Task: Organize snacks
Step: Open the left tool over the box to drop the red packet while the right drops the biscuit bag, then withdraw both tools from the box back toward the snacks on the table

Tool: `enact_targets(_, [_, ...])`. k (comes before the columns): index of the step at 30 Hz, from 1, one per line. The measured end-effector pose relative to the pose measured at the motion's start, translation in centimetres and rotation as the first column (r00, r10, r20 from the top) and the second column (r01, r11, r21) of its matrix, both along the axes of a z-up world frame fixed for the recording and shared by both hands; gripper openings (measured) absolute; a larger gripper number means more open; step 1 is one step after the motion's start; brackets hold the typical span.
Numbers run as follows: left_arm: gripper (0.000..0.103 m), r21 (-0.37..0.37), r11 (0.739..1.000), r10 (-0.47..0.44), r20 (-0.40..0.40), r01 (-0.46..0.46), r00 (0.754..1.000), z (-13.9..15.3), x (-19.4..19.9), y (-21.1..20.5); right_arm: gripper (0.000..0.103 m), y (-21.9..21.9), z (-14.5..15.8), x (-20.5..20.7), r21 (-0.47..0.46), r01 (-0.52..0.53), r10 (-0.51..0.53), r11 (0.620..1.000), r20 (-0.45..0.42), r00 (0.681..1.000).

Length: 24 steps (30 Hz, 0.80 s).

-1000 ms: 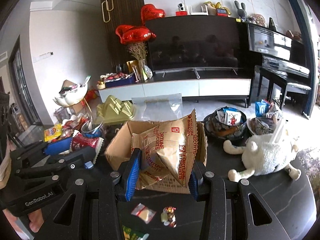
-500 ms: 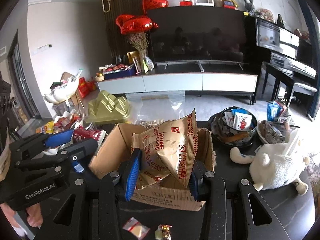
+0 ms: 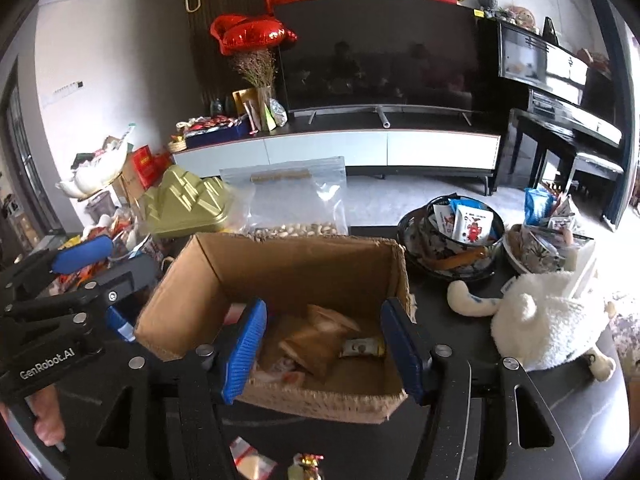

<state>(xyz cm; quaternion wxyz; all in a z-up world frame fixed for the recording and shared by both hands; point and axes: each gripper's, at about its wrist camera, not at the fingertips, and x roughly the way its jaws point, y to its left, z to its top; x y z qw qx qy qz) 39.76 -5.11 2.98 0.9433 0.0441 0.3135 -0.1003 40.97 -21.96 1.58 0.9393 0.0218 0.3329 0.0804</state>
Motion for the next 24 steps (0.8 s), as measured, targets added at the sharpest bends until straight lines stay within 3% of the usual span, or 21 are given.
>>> enact_targets(12, [0.069, -0.050, 0.998, -0.047, 0.003, 0.048, 0.999, 0.7, -7.5, -0.7, 0.061, -1.1, 1.5, -8.3, 0.000, 0.004, -0.004, 1.000, 0.065, 0.998])
enact_targets(24, [0.069, -0.022, 0.995, -0.097, 0.026, 0.097, 0.995, -0.7, -13.6, -3.1, 0.061, -3.9, -0.3, -14.4, 0.020, 0.075, -0.076, 0.997, 0.062, 0.995])
